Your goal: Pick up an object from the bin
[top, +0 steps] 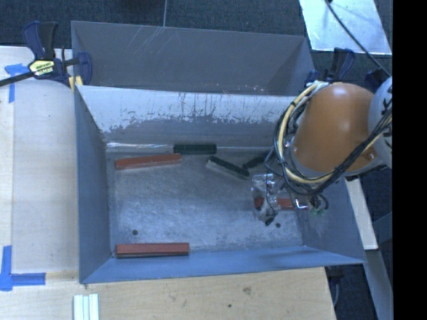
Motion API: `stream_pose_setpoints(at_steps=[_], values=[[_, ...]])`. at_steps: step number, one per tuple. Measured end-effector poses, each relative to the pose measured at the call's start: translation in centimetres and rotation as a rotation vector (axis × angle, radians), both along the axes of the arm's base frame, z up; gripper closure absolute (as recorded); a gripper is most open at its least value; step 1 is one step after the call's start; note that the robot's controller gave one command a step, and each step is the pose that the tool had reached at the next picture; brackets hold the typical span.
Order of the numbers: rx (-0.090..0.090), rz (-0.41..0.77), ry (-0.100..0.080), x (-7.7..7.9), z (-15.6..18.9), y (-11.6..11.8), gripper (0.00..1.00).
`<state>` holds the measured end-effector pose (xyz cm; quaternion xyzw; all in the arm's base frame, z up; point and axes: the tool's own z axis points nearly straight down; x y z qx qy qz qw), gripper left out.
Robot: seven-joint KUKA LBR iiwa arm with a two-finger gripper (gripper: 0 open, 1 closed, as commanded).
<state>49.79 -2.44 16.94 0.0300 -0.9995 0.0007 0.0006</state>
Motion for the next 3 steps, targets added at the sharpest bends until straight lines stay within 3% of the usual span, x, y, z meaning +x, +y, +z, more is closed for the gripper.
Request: stream_pose_setpoints(at_steps=[1, 2, 3], values=[[0.002, 0.142, 0.001, 0.2, -2.1, -1.7, 1.00], [0.002, 0.140, 0.000, 0.2, -2.1, -1.7, 0.00], [0.002, -0.031, 0.002, 0.0, -10.2, -2.6, 0.00]])
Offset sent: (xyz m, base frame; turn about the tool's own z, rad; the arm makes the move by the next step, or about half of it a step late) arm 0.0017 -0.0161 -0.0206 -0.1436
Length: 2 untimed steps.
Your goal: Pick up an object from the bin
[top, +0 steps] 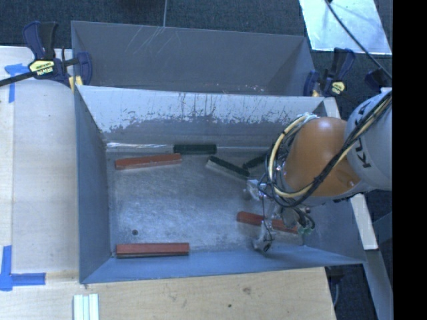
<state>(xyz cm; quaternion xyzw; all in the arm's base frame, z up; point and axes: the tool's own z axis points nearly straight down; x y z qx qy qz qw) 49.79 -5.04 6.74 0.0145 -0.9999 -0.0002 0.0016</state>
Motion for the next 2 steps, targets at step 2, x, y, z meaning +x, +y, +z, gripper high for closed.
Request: stream_pose_setpoints(at_steps=[2], values=[[-0.001, 0.040, -0.015, 2.9, 13.4, 2.0, 1.00]])
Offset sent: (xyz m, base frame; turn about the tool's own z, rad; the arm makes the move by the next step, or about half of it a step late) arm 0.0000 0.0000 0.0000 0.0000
